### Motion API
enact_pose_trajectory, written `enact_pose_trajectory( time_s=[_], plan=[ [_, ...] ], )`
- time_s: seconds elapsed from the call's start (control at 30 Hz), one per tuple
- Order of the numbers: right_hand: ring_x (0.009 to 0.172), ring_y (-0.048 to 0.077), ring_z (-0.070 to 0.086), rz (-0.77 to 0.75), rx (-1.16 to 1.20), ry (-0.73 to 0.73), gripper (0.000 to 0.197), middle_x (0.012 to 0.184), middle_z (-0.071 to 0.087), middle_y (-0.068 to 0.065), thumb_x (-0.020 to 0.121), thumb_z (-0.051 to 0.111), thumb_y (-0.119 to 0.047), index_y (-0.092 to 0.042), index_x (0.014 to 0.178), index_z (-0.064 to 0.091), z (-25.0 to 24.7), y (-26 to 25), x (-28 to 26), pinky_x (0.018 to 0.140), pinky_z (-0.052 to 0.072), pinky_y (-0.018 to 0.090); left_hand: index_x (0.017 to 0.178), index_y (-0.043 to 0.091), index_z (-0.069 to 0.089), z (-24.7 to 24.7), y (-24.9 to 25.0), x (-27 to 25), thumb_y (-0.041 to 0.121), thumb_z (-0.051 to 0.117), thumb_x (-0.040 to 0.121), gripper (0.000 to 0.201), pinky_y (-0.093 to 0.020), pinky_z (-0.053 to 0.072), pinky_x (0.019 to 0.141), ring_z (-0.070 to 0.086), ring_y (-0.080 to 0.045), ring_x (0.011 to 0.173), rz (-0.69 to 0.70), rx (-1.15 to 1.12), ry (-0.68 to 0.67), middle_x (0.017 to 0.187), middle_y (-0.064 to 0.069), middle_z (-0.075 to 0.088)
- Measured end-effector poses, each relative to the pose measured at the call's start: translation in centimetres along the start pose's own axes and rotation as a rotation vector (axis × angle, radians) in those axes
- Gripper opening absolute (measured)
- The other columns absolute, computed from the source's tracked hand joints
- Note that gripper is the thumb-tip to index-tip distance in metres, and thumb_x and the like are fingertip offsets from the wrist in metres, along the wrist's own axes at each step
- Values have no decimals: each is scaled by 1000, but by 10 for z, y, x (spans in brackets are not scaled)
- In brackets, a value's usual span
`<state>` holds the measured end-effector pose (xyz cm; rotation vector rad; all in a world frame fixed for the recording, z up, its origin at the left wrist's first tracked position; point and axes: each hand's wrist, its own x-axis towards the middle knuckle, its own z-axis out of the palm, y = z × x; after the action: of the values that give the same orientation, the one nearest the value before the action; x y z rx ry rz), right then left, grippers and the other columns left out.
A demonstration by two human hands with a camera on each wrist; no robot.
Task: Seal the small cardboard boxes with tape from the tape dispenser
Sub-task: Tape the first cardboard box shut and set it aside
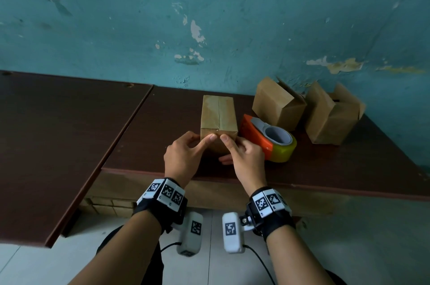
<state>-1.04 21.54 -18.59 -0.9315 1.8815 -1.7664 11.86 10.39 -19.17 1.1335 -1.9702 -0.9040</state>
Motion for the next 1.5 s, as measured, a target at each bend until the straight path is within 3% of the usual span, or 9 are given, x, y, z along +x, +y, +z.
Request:
enact_pose_trajectory(
  time_s=[0.13,0.53,0.73,0.83,0.97,1.1,1.17,1.27,1.5],
  plan=[
    [75,24,81,22,67,-37,41,97,82,2,95,75,-45,-11,119,76,-3,-1,-1,74,67,48,88,33,69,-1,-2,0,94,48,76,65,-33,56,75,68,-6,81,13,-5,-25,80,14,71],
    [74,24,80,63,121,-40,23,87,81,10,99,66,-49,-27,102,73,-2,-3,0,70,66,35,79,20,60,-6,2,-6,80,34,90,67,-38,46,71,62,-17,72,44,-12,-63,72,-1,65],
    [81,23,81,53,98,-71,36,94,82,10,108,52,-45,-19,124,70,-6,-2,-1,75,66,31,78,23,63,-6,1,-8,80,35,92,65,-39,50,71,64,-15,70,67,-44,-60,70,0,66],
    [87,26,80,79,169,-81,36,107,80,8,111,47,-44,-20,125,69,-9,-7,0,84,66,42,76,27,66,-5,0,-10,85,34,91,68,-40,54,72,66,-15,70,41,-98,-76,71,2,68],
    [94,18,79,93,64,-99,68,126,73,-1,96,60,-68,-23,147,55,-5,-10,1,84,65,36,89,14,73,-7,1,-8,96,29,83,93,-50,60,81,72,-24,81,9,-145,-121,83,-4,75],
    [139,18,52,104,19,5,126,161,41,-1,65,81,-82,-28,163,23,12,-18,-4,110,52,39,79,20,70,-11,7,-11,91,41,83,76,-46,57,66,69,-24,69,25,-122,-151,72,-4,71],
    [146,22,43,42,-194,126,134,167,27,2,62,80,-84,-29,165,15,18,-25,-10,108,49,37,83,22,72,-13,7,-9,74,49,94,58,-44,59,72,72,-21,75,-20,-176,-156,79,-2,74],
    [132,27,52,-207,-569,268,118,157,32,9,67,75,-85,-32,161,25,20,-32,-13,89,60,39,92,21,72,-17,6,-5,57,56,100,40,-40,62,82,74,-9,82,-74,-274,-126,86,3,78],
    [116,25,54,-452,-882,260,50,133,50,9,86,81,-47,-22,127,67,11,-37,3,94,56,43,125,19,61,-29,13,0,52,58,101,40,-26,49,83,64,-12,107,-74,-254,37,119,1,67]
  ],
)
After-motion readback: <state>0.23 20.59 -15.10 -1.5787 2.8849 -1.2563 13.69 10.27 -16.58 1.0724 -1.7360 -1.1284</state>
